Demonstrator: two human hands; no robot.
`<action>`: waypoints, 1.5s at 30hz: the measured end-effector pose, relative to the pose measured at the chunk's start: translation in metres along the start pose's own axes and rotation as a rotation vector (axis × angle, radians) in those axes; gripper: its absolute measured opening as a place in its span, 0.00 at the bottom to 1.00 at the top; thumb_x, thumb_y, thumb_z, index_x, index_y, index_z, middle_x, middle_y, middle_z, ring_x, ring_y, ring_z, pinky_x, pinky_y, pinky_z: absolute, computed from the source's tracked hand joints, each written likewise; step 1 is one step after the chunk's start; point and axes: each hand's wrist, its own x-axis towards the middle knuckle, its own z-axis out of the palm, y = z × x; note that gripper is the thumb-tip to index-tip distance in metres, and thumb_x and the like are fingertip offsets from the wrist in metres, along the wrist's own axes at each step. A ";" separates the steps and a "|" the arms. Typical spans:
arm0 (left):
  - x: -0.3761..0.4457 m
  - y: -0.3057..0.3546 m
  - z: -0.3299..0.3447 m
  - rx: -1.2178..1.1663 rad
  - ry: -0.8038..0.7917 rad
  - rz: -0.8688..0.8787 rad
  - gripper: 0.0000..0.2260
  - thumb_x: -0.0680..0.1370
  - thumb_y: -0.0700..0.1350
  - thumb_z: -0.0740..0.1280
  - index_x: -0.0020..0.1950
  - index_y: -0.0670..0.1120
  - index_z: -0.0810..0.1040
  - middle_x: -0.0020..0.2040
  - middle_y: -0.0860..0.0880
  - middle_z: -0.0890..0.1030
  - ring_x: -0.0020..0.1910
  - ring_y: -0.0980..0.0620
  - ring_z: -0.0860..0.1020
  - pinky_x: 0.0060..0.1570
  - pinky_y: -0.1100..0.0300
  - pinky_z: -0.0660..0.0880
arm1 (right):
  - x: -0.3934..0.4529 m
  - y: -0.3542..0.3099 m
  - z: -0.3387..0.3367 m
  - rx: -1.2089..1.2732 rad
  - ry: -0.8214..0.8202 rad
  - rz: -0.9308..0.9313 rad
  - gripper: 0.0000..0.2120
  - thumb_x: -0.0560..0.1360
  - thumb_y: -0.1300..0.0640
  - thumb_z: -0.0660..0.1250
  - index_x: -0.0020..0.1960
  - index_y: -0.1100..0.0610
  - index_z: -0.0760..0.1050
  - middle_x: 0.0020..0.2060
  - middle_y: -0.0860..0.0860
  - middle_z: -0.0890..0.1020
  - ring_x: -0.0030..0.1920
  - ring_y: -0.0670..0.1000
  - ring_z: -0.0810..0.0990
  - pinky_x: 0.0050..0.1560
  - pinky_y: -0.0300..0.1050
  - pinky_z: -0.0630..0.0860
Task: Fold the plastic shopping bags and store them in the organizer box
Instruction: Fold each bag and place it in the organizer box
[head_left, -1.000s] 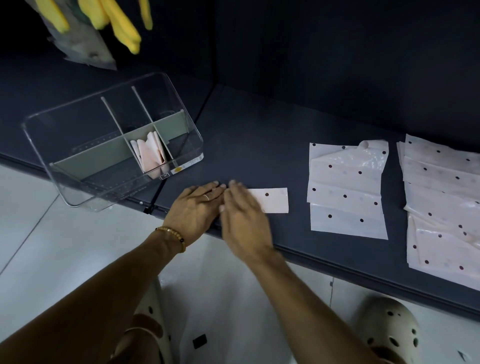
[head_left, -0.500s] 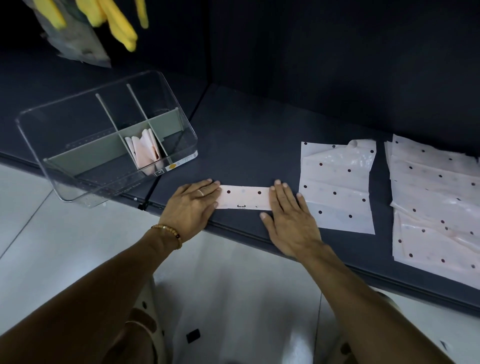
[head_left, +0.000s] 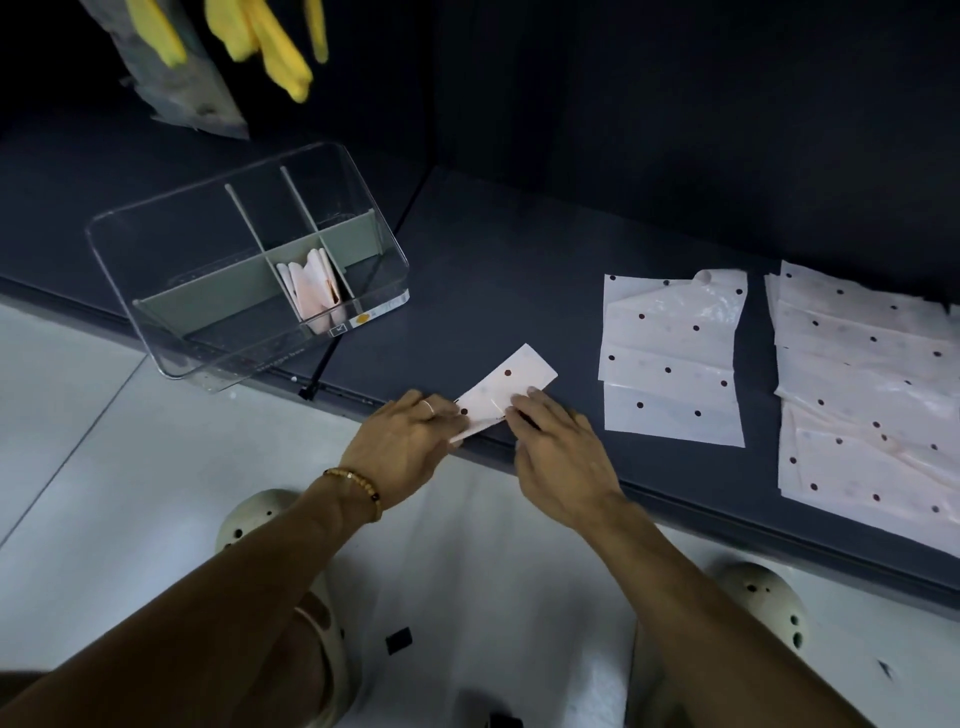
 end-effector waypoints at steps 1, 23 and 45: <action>0.004 0.002 -0.001 -0.032 -0.006 -0.025 0.13 0.78 0.43 0.66 0.62 0.46 0.79 0.56 0.47 0.80 0.52 0.44 0.75 0.51 0.51 0.75 | 0.001 -0.002 -0.001 0.016 0.014 0.001 0.19 0.73 0.60 0.66 0.64 0.60 0.76 0.65 0.52 0.76 0.69 0.55 0.70 0.63 0.52 0.70; 0.051 0.015 0.013 -0.684 0.069 -0.700 0.08 0.75 0.45 0.71 0.44 0.39 0.80 0.42 0.44 0.83 0.39 0.46 0.81 0.44 0.52 0.80 | 0.036 -0.004 -0.002 0.769 0.084 0.621 0.03 0.76 0.60 0.68 0.44 0.55 0.79 0.39 0.49 0.84 0.30 0.48 0.82 0.35 0.38 0.79; 0.081 0.002 0.021 -0.015 -0.020 -0.089 0.17 0.76 0.39 0.66 0.65 0.45 0.74 0.66 0.46 0.72 0.60 0.43 0.72 0.57 0.50 0.70 | 0.058 0.006 -0.004 0.675 0.055 0.739 0.08 0.74 0.61 0.66 0.49 0.54 0.82 0.45 0.52 0.85 0.46 0.52 0.83 0.51 0.41 0.78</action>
